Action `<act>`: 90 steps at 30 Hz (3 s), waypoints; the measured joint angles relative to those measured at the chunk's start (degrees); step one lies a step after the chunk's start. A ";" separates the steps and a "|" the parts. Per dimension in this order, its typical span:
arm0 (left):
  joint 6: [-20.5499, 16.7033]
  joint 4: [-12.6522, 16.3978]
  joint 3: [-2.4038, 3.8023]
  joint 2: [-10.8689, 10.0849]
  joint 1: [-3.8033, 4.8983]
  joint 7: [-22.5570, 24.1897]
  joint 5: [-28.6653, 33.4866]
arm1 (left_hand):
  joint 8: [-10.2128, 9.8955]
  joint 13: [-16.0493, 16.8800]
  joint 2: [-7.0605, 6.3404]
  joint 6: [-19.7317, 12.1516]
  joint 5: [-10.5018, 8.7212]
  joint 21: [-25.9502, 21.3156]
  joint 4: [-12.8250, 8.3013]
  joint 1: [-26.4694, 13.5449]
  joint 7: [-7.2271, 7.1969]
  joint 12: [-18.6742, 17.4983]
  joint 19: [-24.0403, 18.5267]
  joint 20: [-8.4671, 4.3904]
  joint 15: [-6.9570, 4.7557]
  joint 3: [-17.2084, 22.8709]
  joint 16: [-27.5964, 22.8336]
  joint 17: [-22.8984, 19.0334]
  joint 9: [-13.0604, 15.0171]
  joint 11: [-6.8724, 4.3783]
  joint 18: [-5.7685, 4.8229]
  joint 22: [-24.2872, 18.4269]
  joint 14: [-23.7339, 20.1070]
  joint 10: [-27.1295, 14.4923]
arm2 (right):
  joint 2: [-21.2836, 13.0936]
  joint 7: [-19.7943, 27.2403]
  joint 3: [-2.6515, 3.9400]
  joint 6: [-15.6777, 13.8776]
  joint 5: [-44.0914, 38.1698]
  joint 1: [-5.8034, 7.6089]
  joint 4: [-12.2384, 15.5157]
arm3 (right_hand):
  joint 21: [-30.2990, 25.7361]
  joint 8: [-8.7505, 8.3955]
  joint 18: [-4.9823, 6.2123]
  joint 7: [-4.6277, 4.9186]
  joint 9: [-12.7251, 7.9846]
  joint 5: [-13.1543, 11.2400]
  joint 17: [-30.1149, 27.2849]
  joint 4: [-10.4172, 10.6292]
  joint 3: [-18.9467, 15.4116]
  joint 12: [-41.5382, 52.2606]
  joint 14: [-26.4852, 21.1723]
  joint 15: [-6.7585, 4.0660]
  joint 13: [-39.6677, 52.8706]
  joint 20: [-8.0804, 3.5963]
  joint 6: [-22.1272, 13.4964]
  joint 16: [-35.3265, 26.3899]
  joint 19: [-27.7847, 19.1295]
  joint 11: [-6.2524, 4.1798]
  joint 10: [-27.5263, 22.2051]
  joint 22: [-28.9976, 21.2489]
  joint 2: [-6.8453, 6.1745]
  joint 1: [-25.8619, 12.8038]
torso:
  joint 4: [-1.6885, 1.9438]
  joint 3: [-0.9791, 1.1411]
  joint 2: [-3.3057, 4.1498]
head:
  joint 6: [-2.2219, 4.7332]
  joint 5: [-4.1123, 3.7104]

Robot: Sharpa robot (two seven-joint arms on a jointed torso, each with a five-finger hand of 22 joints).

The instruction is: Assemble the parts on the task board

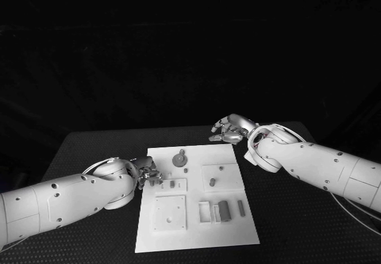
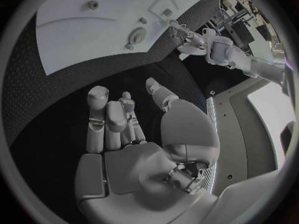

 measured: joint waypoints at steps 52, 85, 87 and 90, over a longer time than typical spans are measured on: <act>1.01 -0.93 -0.44 2.53 -0.30 -3.69 -13.08 | 0.53 -0.16 -0.30 1.37 0.80 0.45 -0.90 -0.49 -0.04 0.21 0.77 -0.18 0.28 0.60 -0.26 0.55 0.18 -0.32 -0.11 0.02 1.33 0.65 | -0.06 0.02 0.00 0.22 0.12 -0.13 -0.02 | 0.00 0.00 0.00 0.11 0.00 0.00 -0.02 0.00 0.00 0.22 0.00 0.00 -0.04 -0.03 0.10 0.00 0.02 0.00 0.00 0.00 0.00 0.00 | 0.01 -0.07 0.07 | -0.75 -0.50; 5.11 0.23 -0.78 2.41 -0.19 -3.53 -15.05 | 0.34 -0.21 -0.30 1.43 0.84 0.67 -1.06 -0.47 -0.24 0.21 1.07 -0.27 0.21 0.75 -0.26 0.65 0.40 -0.31 -0.11 0.00 1.26 0.62 | -0.17 0.03 0.00 0.48 0.30 -0.25 -0.07 | -0.22 0.00 -0.01 0.06 0.00 0.00 0.02 0.00 0.00 0.16 0.00 0.00 -0.03 0.10 -0.03 0.00 -0.09 -0.01 -0.01 0.00 0.00 0.00 | 0.01 -0.02 0.03 | -1.12 -0.70; 5.14 0.37 -0.79 2.36 -0.21 -3.53 -15.11 | 0.34 -0.21 -0.28 1.43 0.84 0.66 -1.06 -0.49 -0.24 0.21 1.07 -0.27 0.20 0.74 -0.48 0.64 0.38 -0.31 -0.11 0.00 1.25 0.62 | -0.18 0.03 0.00 0.49 0.31 -0.25 -0.07 | -0.22 0.00 0.00 0.17 0.00 0.00 0.02 0.00 0.00 0.16 0.00 0.00 -0.04 0.11 0.07 0.00 -0.09 -0.01 -0.01 0.00 0.00 0.00 | 0.01 -0.01 0.03 | -1.12 -0.70; 5.14 0.50 -0.80 2.32 -0.25 -3.53 -15.18 | 0.44 -0.21 -0.23 1.43 0.83 0.66 -1.06 -0.55 -0.25 0.21 1.07 -0.27 0.19 0.74 -0.48 0.64 0.37 -0.31 -0.11 0.00 1.24 0.62 | -0.20 0.03 0.00 0.50 0.31 -0.26 -0.07 | -0.21 0.00 0.00 0.17 0.00 0.00 0.01 0.00 0.00 0.16 0.00 0.00 -0.04 0.19 0.08 0.00 -0.01 -0.01 -0.01 0.00 0.00 0.00 | 0.01 -0.01 0.03 | -1.12 -0.74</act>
